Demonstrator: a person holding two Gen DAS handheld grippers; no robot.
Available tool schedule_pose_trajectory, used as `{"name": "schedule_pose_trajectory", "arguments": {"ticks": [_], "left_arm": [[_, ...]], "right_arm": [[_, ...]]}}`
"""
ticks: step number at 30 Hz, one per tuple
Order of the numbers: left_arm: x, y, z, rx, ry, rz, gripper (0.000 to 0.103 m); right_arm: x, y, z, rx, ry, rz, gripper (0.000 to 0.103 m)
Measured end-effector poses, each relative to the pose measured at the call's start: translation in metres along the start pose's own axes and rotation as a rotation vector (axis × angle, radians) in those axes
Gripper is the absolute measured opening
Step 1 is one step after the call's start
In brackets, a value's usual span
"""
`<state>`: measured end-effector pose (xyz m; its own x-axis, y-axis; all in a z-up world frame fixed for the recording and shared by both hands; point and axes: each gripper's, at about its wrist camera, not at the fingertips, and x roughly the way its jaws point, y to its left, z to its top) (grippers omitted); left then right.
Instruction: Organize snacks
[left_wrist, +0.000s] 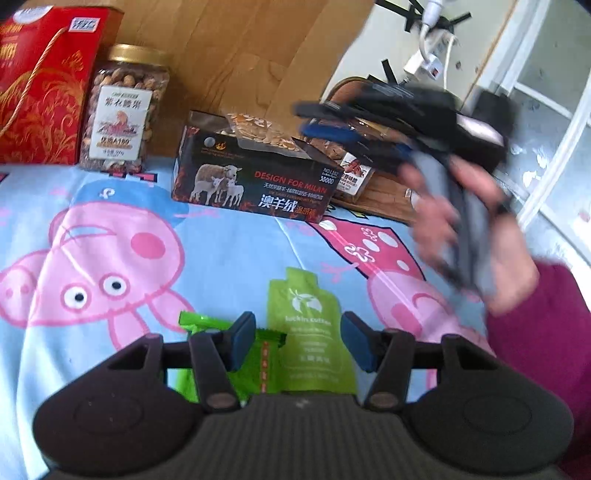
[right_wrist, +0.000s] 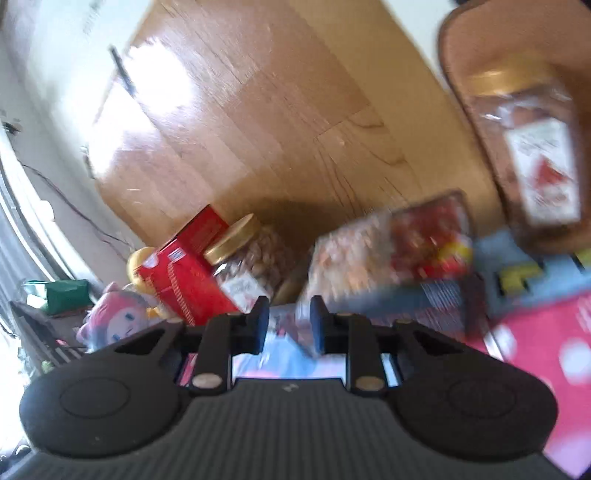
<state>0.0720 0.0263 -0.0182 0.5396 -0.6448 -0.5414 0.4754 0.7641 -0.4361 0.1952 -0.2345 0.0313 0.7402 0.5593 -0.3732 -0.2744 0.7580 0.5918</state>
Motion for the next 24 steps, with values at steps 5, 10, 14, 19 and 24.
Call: {"name": "schedule_pose_trajectory", "arguments": {"ticks": [5,10,14,19,24], "left_arm": [[-0.009,0.001,-0.004,-0.015,-0.006,0.004,0.052],[-0.020,0.007,-0.006,-0.029,-0.019,-0.013,0.052],[-0.014,0.008,0.001,-0.040,-0.017,-0.036,0.052],[0.007,0.001,0.010,-0.012,0.009,-0.041,0.052],[0.035,-0.007,0.017,0.018,0.078,-0.040,0.052]], "right_arm": [[0.074,-0.017,0.027,0.030,0.189,-0.225,0.023],[0.035,-0.017,0.011,-0.013,0.081,-0.189,0.024],[-0.032,-0.017,-0.020,0.067,0.010,-0.075,0.034],[-0.080,-0.040,-0.083,0.202,0.095,-0.058,0.038],[-0.110,-0.052,-0.134,0.321,0.140,-0.050,0.038]]}}
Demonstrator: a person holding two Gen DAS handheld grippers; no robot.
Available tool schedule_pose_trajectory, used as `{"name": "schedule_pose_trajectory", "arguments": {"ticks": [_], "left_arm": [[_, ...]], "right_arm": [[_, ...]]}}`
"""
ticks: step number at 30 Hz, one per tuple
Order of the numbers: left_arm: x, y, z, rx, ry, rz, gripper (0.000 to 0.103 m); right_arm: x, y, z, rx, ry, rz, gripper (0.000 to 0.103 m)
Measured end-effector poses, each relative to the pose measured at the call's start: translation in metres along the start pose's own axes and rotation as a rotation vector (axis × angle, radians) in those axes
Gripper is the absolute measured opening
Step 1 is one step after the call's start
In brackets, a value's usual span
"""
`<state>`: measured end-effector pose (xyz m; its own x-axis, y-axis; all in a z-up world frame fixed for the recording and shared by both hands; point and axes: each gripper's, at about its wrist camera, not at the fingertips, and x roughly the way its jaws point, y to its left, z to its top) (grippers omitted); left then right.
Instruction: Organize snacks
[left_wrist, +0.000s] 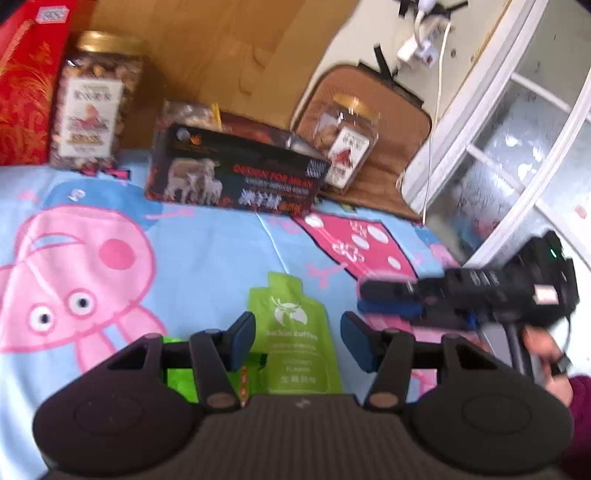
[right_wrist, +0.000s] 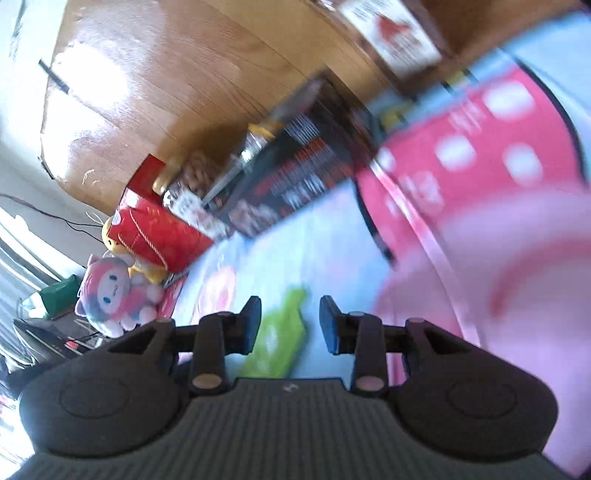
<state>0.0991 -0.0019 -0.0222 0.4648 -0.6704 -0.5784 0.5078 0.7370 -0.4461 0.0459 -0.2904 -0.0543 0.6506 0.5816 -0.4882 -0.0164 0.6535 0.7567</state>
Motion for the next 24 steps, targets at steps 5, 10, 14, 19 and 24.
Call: {"name": "schedule_pose_trajectory", "arguments": {"ticks": [5,10,14,19,24], "left_arm": [[0.013,-0.001,-0.004,-0.006,0.067,0.028,0.051],[0.001,0.005,-0.015,-0.042,0.052,-0.024,0.051],[-0.007,0.006,-0.020,-0.038,0.041,-0.029,0.051],[-0.016,0.015,-0.021,-0.097,0.034,-0.076,0.055],[-0.017,0.018,-0.019,-0.167,0.029,-0.181,0.065]], "right_arm": [[0.012,0.012,-0.009,0.015,0.023,0.020,0.038],[0.034,0.025,-0.012,-0.018,0.054,0.062,0.035],[0.048,0.032,-0.021,-0.027,0.058,0.080,0.018],[0.031,0.004,-0.029,0.146,0.004,0.188,0.010],[0.012,-0.028,-0.044,0.363,-0.033,0.426,0.010]]}}
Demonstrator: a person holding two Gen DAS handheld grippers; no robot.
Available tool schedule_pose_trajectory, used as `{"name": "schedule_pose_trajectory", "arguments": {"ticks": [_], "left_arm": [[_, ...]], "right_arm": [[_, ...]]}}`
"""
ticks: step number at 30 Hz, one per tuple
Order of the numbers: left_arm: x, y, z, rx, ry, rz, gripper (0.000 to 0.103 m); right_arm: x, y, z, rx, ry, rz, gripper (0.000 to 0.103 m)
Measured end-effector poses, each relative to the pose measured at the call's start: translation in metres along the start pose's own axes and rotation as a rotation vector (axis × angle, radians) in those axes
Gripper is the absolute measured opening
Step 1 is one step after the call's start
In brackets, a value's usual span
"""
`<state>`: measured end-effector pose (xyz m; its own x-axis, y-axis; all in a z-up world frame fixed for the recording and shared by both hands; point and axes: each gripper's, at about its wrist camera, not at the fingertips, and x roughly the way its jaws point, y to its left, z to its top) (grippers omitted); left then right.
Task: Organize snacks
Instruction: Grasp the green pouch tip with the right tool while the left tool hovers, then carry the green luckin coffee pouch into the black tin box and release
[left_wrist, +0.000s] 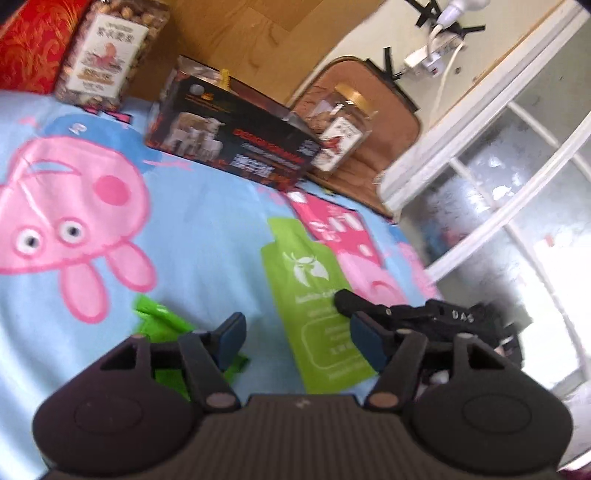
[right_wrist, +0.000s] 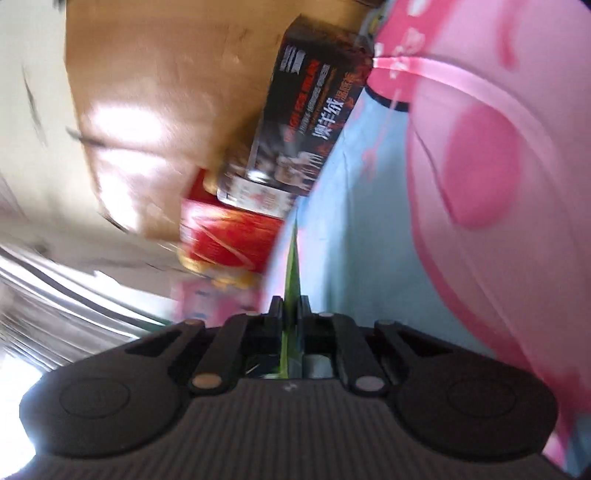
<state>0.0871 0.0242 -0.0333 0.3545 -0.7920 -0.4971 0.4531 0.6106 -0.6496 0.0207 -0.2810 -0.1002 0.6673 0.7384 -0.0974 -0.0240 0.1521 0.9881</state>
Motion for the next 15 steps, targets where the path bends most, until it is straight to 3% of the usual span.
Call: {"name": "schedule_pose_trajectory", "arguments": {"ticks": [4,6,11,15], "left_arm": [[0.008,-0.006,-0.003,-0.037,0.021,-0.077,0.055],[0.010,-0.010,-0.004,-0.037,0.029,-0.105,0.031],[-0.005,-0.024,0.001,0.026,-0.020,-0.083,0.021],[-0.009,-0.031,0.016,0.069,-0.045,-0.059,0.021]], "right_arm": [[-0.011,-0.001,-0.004,0.043,-0.021,0.094,0.010],[-0.012,0.007,-0.004,0.007,-0.026,0.071,0.011],[-0.010,0.018,-0.004,-0.054,-0.026,0.051,0.011],[0.000,0.046,-0.002,-0.220,-0.050,-0.009,0.014]]}}
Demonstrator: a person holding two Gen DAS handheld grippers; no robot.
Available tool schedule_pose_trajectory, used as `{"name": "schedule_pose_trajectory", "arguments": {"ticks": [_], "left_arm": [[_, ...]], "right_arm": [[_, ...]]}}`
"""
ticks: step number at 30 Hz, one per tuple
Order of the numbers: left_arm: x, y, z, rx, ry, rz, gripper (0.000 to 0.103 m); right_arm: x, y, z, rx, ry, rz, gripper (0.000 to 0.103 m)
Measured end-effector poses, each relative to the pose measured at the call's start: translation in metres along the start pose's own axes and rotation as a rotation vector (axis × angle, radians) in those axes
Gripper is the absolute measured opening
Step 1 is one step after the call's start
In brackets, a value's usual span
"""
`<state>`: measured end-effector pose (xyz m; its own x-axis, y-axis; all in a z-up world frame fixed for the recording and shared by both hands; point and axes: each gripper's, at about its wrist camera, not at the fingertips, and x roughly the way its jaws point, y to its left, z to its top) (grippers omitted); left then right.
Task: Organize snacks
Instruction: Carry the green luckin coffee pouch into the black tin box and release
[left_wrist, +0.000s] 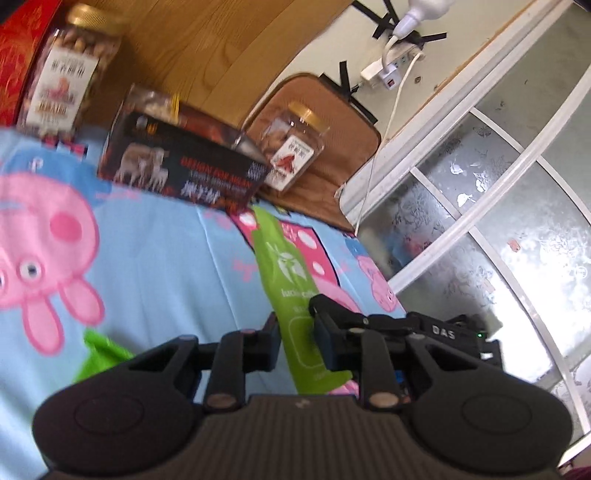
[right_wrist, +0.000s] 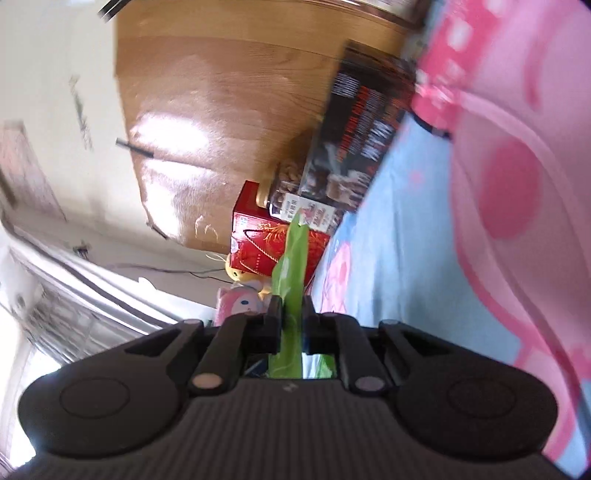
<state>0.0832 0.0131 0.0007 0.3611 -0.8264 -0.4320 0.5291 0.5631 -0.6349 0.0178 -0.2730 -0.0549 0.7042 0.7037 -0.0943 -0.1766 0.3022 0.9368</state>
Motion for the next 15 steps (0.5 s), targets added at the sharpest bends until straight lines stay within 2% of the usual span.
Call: {"name": "schedule_pose_trajectory", "arguments": {"ticks": [6,15], "left_arm": [[0.013,-0.009,0.047,0.102,-0.022,0.074,0.024],[0.072,0.003,0.146,0.173,-0.112,0.235,0.029]], "right_arm": [[0.027,0.031,0.034,-0.197,-0.044,-0.096,0.014],[0.107,0.063,0.129,-0.477,-0.084,-0.217,0.014]]}}
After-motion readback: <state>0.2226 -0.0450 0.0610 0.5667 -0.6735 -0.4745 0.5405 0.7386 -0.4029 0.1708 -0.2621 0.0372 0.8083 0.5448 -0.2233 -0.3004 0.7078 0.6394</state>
